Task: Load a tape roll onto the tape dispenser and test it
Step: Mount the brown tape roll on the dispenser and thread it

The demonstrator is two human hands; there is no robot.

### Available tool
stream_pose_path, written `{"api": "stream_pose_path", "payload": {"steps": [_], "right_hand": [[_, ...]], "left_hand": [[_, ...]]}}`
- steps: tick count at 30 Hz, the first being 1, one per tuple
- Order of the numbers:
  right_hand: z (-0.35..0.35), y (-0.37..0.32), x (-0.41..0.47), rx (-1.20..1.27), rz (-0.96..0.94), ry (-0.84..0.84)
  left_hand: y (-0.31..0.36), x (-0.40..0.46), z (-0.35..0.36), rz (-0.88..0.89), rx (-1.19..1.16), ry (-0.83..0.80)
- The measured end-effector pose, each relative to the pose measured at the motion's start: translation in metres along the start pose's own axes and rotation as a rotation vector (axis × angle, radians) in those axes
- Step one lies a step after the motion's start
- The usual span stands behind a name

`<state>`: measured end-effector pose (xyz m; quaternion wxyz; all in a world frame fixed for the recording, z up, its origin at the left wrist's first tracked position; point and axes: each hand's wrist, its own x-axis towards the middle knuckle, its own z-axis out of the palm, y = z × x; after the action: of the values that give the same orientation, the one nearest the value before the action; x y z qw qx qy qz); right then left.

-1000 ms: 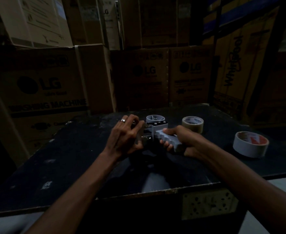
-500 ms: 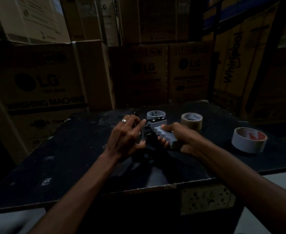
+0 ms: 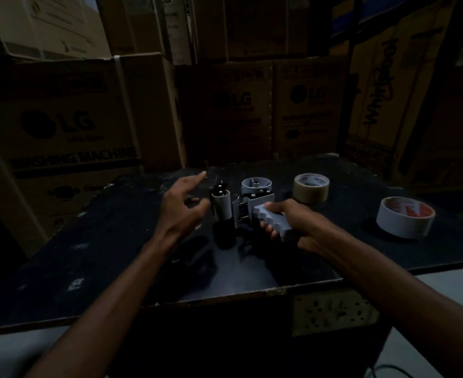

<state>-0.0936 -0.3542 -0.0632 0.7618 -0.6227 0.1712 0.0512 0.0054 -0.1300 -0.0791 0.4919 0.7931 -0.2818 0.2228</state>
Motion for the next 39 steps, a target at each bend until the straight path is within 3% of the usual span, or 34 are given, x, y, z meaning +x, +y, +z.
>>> {"api": "stream_pose_path", "payload": {"steps": [4,17,18,20,24,26,30,33,39], "right_hand": [[0.002,0.009,-0.003,0.006,0.030,-0.001],[0.002,0.024,-0.002,0.039,0.094,-0.102],[-0.004,0.023,0.002,-0.010,0.099,-0.126],[-0.018,0.017,0.010,-0.330,0.014,-0.055],[-0.047,-0.004,0.026,-0.842,-0.458,0.372],[-0.064,-0.017,0.037,-1.053,-0.599,0.561],[-0.092,-0.031,0.066,-1.331,-0.433,0.589],[-0.097,-0.028,0.082,-1.335,-0.450,0.550],[-0.097,-0.029,0.075,-1.043,-0.624,0.484]], "left_hand": [[-0.009,0.004,0.007,-0.280,-0.194,-0.012],[-0.013,0.000,0.014,-0.306,-0.170,0.014],[-0.013,0.001,0.014,-0.304,-0.172,0.014],[-0.012,0.002,0.014,-0.295,-0.164,0.016],[-0.008,0.007,0.018,-0.276,-0.173,0.045],[-0.007,0.010,0.023,-0.262,-0.171,0.062],[-0.005,0.020,0.033,-0.241,-0.164,0.105],[0.000,0.029,0.039,-0.277,-0.200,0.088],[0.010,0.038,0.043,-0.223,-0.114,-0.043]]}}
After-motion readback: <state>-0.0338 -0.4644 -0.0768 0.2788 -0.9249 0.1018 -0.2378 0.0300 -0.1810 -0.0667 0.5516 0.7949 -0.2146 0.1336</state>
